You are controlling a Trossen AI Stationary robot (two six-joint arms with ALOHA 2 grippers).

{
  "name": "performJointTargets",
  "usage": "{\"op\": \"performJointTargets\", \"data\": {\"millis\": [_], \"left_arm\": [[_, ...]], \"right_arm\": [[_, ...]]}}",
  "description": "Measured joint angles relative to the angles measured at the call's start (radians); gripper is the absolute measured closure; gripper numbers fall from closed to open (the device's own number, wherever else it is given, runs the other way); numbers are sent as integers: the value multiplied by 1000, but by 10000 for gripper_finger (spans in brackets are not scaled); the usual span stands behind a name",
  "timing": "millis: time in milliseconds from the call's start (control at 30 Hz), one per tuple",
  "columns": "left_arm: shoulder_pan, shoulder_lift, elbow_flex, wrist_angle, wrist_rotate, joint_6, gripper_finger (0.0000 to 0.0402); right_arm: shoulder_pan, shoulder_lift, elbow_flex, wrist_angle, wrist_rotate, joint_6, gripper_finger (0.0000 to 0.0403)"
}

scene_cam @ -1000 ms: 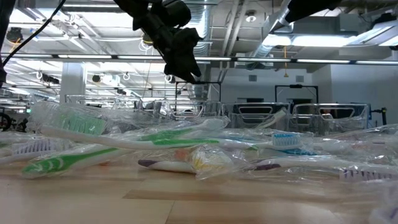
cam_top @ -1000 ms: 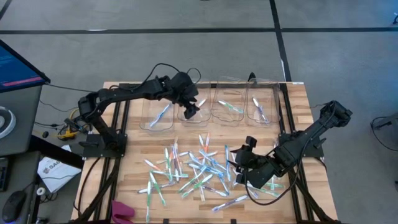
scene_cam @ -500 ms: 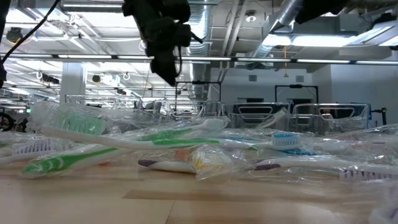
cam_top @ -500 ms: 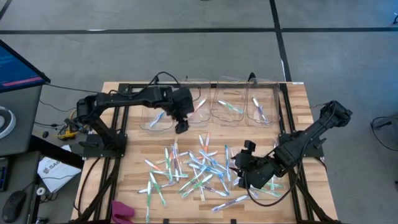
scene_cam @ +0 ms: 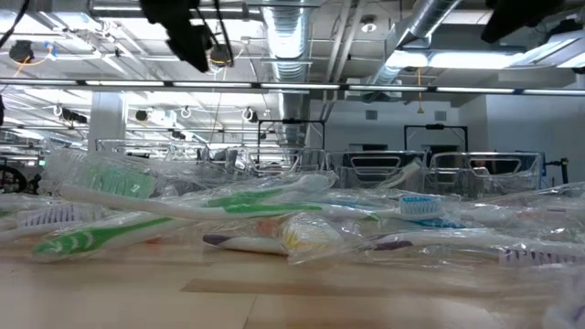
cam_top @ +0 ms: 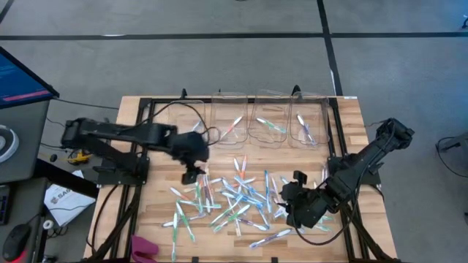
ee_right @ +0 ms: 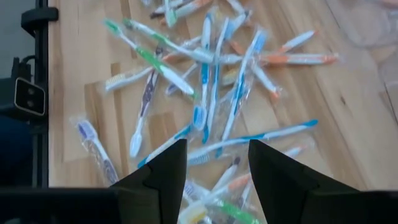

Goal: Pick & Place Toothbrushes
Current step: Put the orange toothbrush into the middle left transparent bin

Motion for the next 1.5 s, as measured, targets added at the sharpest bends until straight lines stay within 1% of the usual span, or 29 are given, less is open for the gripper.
{"op": "performJointTargets", "data": {"millis": [100,300,400,533,667,733,833,900,1000,1167,1267,1500], "left_arm": [[-38,-86,-78,61,-36,-35,188],[-84,-233,-247,248,-38,-47,189],[-94,-283,-329,346,-38,-48,189],[-95,-319,-421,452,-37,-48,189],[-95,-324,-485,545,-37,-38,189],[-95,-322,-499,577,-37,-36,189],[-92,-320,-505,613,-37,-35,189],[-92,-320,-505,633,-37,-35,189],[-92,-320,-505,637,-37,-34,189],[-92,-320,-505,638,-38,-32,189],[-92,-320,-505,638,-37,-32,189],[-92,-320,-505,642,-38,-8,189]], "right_arm": [[18,0,0,-23,0,28,237],[39,0,0,-94,0,21,242],[43,0,0,-160,0,59,246],[32,0,0,-214,8,219,250],[-6,0,-33,-180,8,413,253],[-32,0,-62,-144,-22,452,254],[-73,0,-107,-103,-138,450,255],[-100,0,-136,-55,-185,448,254],[-129,0,-161,-11,-208,441,253],[-165,0,-160,60,-264,379,256],[-185,2,-160,74,-294,364,259],[-230,122,-157,92,-401,357,254]]}}
